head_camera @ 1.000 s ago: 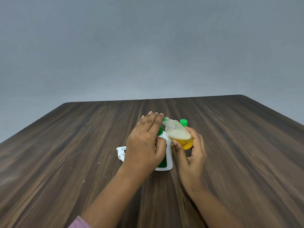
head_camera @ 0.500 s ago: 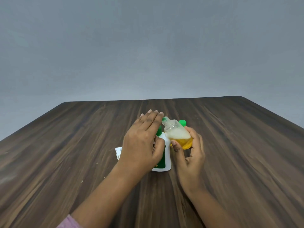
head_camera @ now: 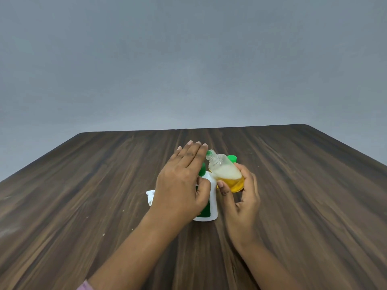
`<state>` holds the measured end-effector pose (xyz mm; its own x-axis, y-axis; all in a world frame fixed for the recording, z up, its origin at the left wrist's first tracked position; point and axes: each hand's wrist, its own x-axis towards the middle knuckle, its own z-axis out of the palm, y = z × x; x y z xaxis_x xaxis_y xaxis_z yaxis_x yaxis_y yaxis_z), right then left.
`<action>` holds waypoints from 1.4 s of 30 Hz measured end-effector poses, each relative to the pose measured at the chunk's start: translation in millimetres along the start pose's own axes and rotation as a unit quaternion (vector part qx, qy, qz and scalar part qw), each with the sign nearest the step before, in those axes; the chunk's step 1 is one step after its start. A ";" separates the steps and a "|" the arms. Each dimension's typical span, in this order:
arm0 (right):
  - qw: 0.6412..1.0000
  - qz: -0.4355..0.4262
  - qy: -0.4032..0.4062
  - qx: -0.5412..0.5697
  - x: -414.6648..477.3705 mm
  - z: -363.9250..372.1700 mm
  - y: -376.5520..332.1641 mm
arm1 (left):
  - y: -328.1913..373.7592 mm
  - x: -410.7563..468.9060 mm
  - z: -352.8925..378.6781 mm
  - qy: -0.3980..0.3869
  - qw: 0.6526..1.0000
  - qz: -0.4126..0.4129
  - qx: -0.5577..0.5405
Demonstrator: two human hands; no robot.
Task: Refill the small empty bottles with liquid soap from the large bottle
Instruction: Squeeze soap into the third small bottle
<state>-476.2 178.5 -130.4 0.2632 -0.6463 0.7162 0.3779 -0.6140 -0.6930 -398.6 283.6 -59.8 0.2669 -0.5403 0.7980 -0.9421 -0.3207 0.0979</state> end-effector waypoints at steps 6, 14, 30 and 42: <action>1.000 0.000 -0.009 -0.021 -1.6 -5.6 0.9 | -0.3 -4.0 4.9 -0.016 1.000 -0.005 -0.012; 1.000 -0.006 -0.002 -0.007 -0.3 -0.6 -1.0 | -4.7 6.3 -4.9 0.000 1.000 0.018 -0.009; 1.000 0.007 -0.006 -0.001 -3.4 -1.6 -5.0 | -1.8 3.2 -4.8 -0.018 1.000 0.008 -0.002; 1.000 0.011 -0.004 -0.010 -3.5 -3.0 -4.5 | -0.2 2.0 -2.6 -0.012 0.999 0.004 -0.036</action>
<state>-481.5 182.1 -130.1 0.2788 -0.6559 0.7014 0.3533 -0.6091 -0.7100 -398.4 284.6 -56.7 0.2631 -0.5608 0.7851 -0.9563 -0.2592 0.1353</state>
